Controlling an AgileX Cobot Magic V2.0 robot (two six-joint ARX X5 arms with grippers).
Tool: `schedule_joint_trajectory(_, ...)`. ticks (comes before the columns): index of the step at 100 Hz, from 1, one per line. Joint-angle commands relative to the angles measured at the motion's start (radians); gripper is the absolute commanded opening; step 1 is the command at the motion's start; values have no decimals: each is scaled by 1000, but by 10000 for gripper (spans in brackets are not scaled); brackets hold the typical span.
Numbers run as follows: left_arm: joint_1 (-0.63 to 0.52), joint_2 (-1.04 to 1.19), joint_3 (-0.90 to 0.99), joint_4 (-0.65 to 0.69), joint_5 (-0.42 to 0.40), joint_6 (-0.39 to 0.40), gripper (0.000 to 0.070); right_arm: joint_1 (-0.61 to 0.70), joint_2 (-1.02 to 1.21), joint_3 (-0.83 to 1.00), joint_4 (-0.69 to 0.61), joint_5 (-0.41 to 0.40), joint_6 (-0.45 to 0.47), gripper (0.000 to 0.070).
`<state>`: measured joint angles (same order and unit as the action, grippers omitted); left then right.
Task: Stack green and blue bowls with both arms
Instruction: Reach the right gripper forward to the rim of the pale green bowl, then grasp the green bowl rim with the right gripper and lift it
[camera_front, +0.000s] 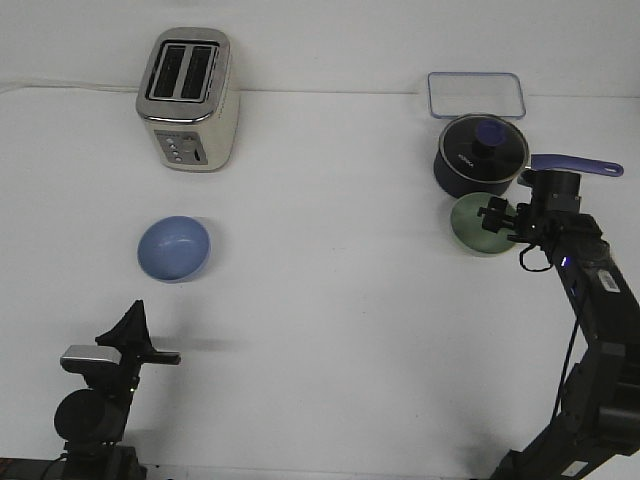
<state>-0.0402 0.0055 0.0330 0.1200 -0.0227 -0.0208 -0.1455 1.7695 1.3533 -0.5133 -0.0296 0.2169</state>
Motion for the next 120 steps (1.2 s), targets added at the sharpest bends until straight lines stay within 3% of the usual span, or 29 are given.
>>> schedule_joint_trajectory(1,1,-1,-19,13,1,-6,14,-7,43,29,6,-14,-9,506)
schedule_joint_trajectory(9,1,-1,-19,12,1,-6,14,-13,71,31,9,-27,-9,419)
schedule_joint_trajectory(19,1,-1,-19,12,1,-7,14,-13,88,31,0,-32,-21,147)
schedule_joint_trajectory(26,1,-1,-19,13,1,-7,14,-13,91,31,-5,-33,-35,0)
schedule_joint_trajectory(62,1,-1,-19,13,1,-6,14,-13,12,45,-62,-65,-35,0)
schedule_joint_trajectory(96,1,-1,-19,12,1,-7,14,-7,-320,45,-159,-208,-34,0)
schedule_joint_trajectory(120,1,-1,-19,13,1,-6,14,64,-539,-5,-288,-233,-37,0)
